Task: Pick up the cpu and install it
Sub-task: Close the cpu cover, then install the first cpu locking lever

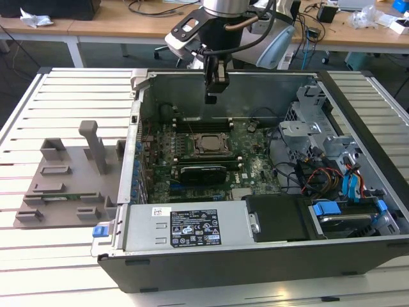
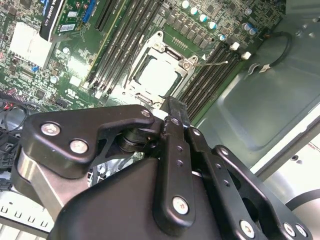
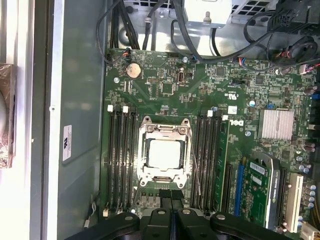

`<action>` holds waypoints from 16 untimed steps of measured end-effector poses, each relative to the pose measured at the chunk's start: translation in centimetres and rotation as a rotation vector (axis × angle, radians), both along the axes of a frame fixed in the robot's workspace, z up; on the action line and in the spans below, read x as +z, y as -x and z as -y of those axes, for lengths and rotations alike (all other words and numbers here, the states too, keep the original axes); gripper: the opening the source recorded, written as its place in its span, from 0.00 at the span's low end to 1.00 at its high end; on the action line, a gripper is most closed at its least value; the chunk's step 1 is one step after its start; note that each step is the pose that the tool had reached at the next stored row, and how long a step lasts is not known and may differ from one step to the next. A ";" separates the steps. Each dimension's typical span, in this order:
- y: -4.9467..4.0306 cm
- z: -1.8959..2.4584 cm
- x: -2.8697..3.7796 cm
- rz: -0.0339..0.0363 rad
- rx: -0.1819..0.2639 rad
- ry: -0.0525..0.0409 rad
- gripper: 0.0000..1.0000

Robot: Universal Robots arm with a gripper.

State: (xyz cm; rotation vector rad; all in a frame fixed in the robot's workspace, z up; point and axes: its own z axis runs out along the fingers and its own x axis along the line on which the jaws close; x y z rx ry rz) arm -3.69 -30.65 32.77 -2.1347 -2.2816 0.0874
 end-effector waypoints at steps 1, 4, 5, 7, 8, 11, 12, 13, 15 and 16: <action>0.00 0.00 0.00 0.0000 0.001 -0.0001 0.11; 0.00 0.00 0.00 0.0000 0.003 0.0000 0.11; 0.00 0.00 0.00 0.0000 0.003 0.0000 0.11; 0.00 0.00 0.00 0.0000 0.003 0.0000 0.11; 0.00 0.00 0.00 0.0000 0.004 0.0000 0.11; 0.00 0.00 0.00 0.0000 0.004 0.0000 0.11; 0.00 0.00 0.00 0.0000 0.007 0.0000 0.11; 0.00 0.00 0.01 -0.0001 0.039 0.0001 0.11; 0.00 0.00 0.00 0.0000 0.102 0.0000 0.11; 0.00 0.00 0.00 0.0000 0.120 0.0001 0.11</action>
